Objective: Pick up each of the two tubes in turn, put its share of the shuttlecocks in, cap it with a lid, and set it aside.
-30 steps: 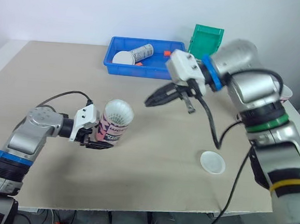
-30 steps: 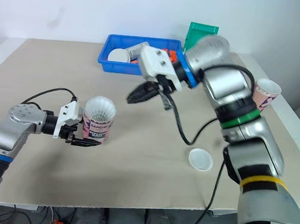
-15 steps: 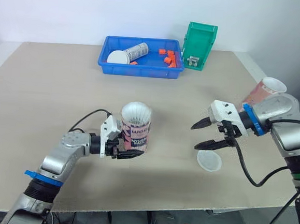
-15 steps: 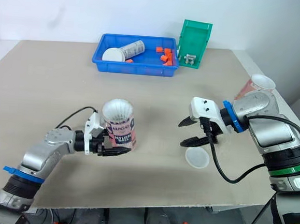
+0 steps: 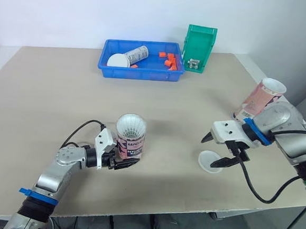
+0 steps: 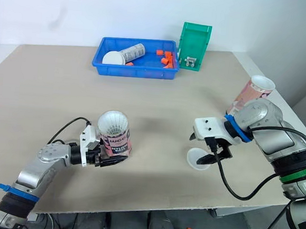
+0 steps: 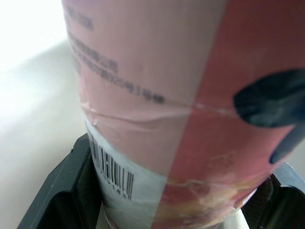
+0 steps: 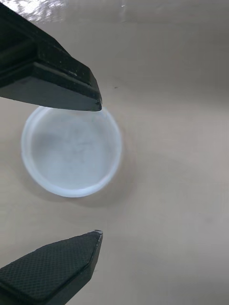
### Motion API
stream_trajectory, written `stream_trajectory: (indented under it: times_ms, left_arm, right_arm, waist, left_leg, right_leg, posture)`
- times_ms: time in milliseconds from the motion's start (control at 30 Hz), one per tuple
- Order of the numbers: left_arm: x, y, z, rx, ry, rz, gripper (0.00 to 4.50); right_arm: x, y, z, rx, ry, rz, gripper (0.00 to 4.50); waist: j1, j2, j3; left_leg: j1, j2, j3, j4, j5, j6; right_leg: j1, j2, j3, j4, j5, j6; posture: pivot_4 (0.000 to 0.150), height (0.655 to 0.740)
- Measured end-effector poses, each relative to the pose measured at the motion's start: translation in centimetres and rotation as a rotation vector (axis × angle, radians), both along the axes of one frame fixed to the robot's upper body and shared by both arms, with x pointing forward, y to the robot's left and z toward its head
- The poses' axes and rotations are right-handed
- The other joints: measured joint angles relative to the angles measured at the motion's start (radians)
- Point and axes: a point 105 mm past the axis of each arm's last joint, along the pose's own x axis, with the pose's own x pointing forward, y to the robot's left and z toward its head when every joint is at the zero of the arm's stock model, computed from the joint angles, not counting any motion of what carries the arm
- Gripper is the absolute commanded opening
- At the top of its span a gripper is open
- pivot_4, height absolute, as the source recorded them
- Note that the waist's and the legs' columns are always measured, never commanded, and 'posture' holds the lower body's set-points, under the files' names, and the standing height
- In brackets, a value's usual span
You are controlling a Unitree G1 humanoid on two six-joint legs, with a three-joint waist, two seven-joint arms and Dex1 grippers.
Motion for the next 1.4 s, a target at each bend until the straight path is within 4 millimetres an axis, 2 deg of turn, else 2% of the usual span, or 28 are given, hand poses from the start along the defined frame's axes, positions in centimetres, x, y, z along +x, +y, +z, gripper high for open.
stream_trajectory:
  times_ms: [100,200,267,567,700,767,833,867,900,1267,1400]
  left_arm:
    - [0.0,-0.1,0.1,0.005,0.005,0.006,3.32]
    - [0.0,-0.3,0.0,0.015,-0.009,0.008,3.32]
    - [0.1,-0.3,0.1,0.019,-0.013,0.012,3.32]
    - [0.0,-0.5,-0.2,0.055,-0.063,0.040,3.32]
    - [-0.2,-0.5,-0.4,0.049,-0.062,0.055,3.32]
    - [-0.2,-0.6,-0.4,0.048,-0.063,0.056,3.32]
    - [-0.2,-0.6,-0.4,0.044,-0.063,0.057,3.32]
    - [-0.2,-0.7,-0.4,0.043,-0.062,0.058,3.32]
    - [-0.1,-0.7,-0.4,0.040,-0.060,0.060,3.32]
    - [0.0,-0.8,-0.4,-0.007,-0.008,0.066,3.32]
    - [0.0,-0.8,-0.4,-0.008,-0.008,0.059,3.32]
  right_arm:
    - [0.4,-0.9,-0.4,-0.020,0.002,-0.031,4.30]
    - [0.9,-2.3,-1.6,-0.062,0.017,-0.088,4.30]
    - [1.2,-2.5,-2.4,-0.069,0.035,-0.109,4.30]
    - [3.4,-2.4,-2.7,-0.069,0.027,-0.132,4.30]
    - [4.0,-1.9,-2.6,-0.077,0.022,-0.121,3.06]
    - [4.2,-1.7,-2.5,-0.084,0.014,-0.105,2.15]
    - [4.3,-1.5,-2.5,-0.099,0.010,-0.083,0.99]
    - [4.3,-1.5,-2.5,-0.103,0.012,-0.076,0.68]
    - [4.3,-1.4,-2.5,-0.113,0.008,-0.063,0.10]
    - [4.0,-0.4,-2.2,-0.118,0.009,0.009,0.04]
    - [3.9,0.2,-1.4,-0.097,-0.027,0.042,0.04]
  waist:
    - [0.000,0.000,0.000]
    - [0.002,0.000,0.000]
    - [0.002,0.000,0.000]
    - [-0.002,-0.005,-0.003]
    - [-0.005,-0.006,-0.003]
    - [-0.006,-0.006,-0.003]
    - [-0.007,-0.006,-0.004]
    - [-0.007,-0.006,-0.004]
    - [-0.007,-0.006,-0.004]
    - [-0.006,-0.006,-0.004]
    - [-0.005,-0.004,-0.003]
  left_leg:
    - [0.000,-0.001,0.000,0.000,0.000,0.000]
    - [0.000,-0.001,0.000,0.000,0.000,0.000]
    - [0.000,-0.001,0.001,0.000,0.000,0.000]
    - [0.006,-0.002,0.001,0.006,0.000,0.000]
    - [0.007,-0.002,0.002,0.006,0.000,0.000]
    - [0.007,-0.002,0.002,0.006,0.000,0.000]
    - [0.007,-0.003,0.002,0.005,0.000,0.000]
    - [0.007,-0.003,0.002,0.005,0.000,0.000]
    - [0.007,-0.003,0.002,0.005,0.000,-0.001]
    - [0.007,-0.009,0.002,0.002,0.000,0.000]
    - [0.007,-0.009,0.002,0.000,0.000,0.000]
  right_leg:
    - [0.000,0.000,0.001,0.000,0.000,0.000]
    - [0.001,0.000,0.001,0.000,0.000,0.000]
    - [0.000,0.000,0.002,0.000,0.000,0.000]
    - [0.008,0.000,0.006,-0.001,0.000,0.001]
    - [0.008,0.000,0.007,-0.001,0.000,0.001]
    - [0.008,0.000,0.007,-0.001,0.000,0.001]
    - [0.008,0.000,0.008,-0.001,0.000,0.001]
    - [0.008,0.000,0.008,-0.001,0.000,0.001]
    - [0.008,0.000,0.008,-0.001,0.000,0.001]
    - [0.008,-0.003,0.013,-0.001,0.000,0.002]
    - [0.007,-0.003,0.013,-0.001,0.000,0.002]
  posture:
    - [0.150,0.7037]
    - [0.150,0.7037]
    - [0.150,0.7037]
    - [0.150,0.7037]
    - [0.150,0.7037]
    - [0.150,0.7037]
    - [0.150,0.7037]
    - [0.150,0.7037]
    - [0.150,0.7037]
    - [0.150,0.7037]
    - [0.150,0.7037]
